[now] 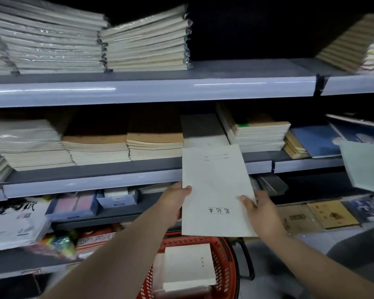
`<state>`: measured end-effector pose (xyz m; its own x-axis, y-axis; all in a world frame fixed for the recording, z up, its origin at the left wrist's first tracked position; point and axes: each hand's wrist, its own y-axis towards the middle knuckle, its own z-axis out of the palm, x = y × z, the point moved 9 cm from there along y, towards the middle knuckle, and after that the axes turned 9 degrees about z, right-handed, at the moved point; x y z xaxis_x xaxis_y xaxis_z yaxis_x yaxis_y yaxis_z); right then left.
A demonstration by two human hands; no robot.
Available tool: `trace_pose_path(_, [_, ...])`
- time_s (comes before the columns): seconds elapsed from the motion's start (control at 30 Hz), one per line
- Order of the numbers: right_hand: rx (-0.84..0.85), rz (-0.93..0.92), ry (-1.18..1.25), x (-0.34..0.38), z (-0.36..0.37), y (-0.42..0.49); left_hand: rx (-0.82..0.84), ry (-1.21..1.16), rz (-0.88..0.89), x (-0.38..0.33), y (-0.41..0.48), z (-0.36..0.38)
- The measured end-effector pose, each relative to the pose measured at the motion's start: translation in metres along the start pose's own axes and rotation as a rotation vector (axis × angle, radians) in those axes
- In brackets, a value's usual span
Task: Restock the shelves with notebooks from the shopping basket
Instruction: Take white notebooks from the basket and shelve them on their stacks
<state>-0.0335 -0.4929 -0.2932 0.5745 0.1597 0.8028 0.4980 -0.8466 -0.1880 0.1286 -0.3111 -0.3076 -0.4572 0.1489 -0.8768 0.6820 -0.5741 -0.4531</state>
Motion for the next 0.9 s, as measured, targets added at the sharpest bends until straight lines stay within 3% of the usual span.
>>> trace_pose_path(0.7, [0.12,-0.007,-0.113,0.005,0.001,0.057,-0.09,-0.007,-0.066,0.003,0.055,0.024])
trace_pose_path(0.9, [0.29,0.016,-0.155,0.001,0.012,0.068,-0.093,-0.238,-0.085,0.004,0.051,0.015])
